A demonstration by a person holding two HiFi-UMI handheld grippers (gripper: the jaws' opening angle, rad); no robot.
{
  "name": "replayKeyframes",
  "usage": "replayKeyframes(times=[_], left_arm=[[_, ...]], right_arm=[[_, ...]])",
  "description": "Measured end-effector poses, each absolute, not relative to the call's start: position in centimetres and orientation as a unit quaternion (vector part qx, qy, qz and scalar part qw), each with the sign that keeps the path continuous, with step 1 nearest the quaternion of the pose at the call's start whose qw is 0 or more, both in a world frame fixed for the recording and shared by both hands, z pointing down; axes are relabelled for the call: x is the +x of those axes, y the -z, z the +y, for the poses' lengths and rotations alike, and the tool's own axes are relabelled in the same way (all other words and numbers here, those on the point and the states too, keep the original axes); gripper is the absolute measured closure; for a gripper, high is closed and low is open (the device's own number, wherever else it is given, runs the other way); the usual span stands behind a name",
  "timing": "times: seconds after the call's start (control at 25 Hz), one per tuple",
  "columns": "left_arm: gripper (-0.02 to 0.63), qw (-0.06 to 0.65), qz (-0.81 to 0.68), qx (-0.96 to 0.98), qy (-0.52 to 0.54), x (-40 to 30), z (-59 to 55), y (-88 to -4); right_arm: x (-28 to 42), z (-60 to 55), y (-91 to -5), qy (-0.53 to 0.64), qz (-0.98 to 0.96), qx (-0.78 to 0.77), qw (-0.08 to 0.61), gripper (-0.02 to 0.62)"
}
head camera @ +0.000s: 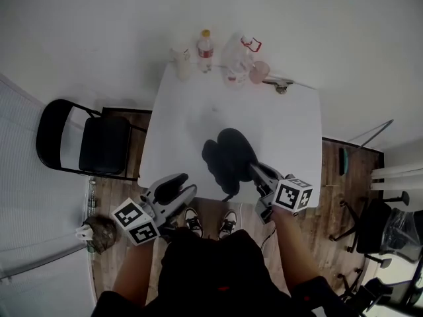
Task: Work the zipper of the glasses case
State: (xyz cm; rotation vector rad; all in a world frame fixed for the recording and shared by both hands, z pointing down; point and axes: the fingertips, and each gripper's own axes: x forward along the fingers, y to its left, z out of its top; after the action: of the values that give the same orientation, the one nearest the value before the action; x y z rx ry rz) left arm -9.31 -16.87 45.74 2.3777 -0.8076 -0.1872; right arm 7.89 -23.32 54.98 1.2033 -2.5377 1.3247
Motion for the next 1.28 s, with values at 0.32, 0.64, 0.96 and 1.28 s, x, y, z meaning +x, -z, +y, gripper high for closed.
replayKeyframes(times=[0.32,0.64,0.96,1.28], left_arm=[[0.281,0.275,-0.178,0.938,0.116,-5.7,-14.9,-40.6],[0.216,0.265,-0.085,0.940,0.195,-3.7,-14.0,-35.6],[0.206,0.275,-0.072,0.932,0.224,-2.8,-14.0,-34.0],[0.206,0.284,-0.063,0.921,0.260,-2.8,-13.8,-33.2]], right_arm=[[6.3,-20.9,-44.9,-0.426,-0.855,0.287,-0.066,0.534],[4.1,-17.8,-40.5,-0.411,-0.877,0.239,-0.066,0.538],[3.0,-16.2,-39.6,-0.331,-0.908,0.257,-0.001,0.538],[0.6,-14.2,-39.3,-0.310,-0.927,0.210,0.027,0.538]])
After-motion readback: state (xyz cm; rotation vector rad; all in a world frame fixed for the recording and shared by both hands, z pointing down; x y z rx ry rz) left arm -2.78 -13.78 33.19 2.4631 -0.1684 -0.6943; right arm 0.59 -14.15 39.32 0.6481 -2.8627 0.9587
